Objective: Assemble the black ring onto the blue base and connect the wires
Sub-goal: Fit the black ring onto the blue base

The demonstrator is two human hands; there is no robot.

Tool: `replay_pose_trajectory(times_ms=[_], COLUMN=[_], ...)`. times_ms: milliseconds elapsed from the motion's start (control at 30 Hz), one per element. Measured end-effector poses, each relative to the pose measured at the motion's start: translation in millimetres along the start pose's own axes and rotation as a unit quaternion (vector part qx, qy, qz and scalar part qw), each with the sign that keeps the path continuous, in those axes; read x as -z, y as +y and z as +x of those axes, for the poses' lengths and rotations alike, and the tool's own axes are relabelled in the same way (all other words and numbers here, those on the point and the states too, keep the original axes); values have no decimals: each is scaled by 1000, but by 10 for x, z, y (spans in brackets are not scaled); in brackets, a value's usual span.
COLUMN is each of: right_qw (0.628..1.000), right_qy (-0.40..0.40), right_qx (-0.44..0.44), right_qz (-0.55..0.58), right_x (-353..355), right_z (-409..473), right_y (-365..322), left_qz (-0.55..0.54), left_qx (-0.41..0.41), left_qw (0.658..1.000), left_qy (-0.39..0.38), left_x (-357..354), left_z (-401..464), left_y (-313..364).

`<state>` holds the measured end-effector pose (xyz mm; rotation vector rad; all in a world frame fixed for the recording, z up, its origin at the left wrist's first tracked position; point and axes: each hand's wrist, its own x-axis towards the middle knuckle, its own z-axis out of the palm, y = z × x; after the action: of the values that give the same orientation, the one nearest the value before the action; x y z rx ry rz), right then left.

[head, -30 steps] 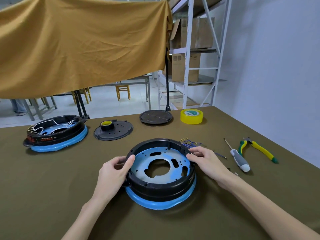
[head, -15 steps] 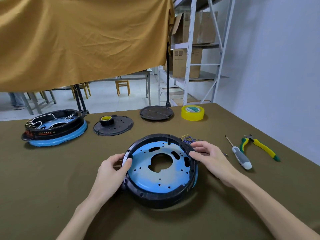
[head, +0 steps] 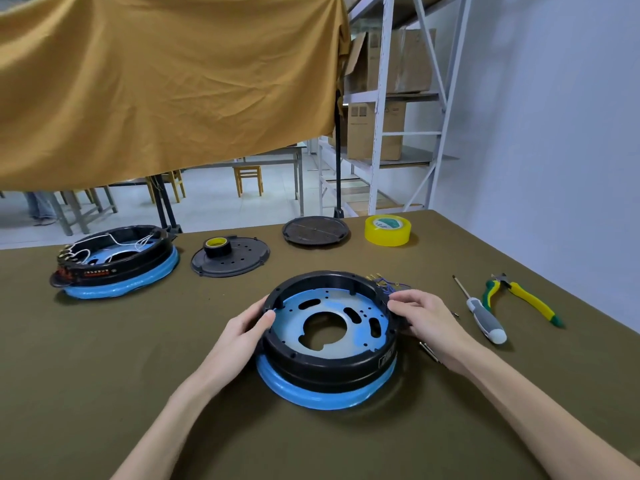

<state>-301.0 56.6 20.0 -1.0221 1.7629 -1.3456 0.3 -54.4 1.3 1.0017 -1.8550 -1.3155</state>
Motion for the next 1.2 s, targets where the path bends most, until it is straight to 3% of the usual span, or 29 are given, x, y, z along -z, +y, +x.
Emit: replay_pose_trajectory(times_ms=[400,667,1200], right_qw=[996,997,991], right_qy=[41,68,53], right_qx=[76,40,29], right_qz=[5,25,120], right_x=[-267,-38,-171], right_z=[61,-153,8], right_y=[-85,99,169], left_qz=[27,88,88], left_qx=[-28,-40,-23], left_qw=[991,994,989], left_qy=[127,43,113], left_x=[48,-1,13], left_z=[-37,218,186], left_y=[-120,-59,-170])
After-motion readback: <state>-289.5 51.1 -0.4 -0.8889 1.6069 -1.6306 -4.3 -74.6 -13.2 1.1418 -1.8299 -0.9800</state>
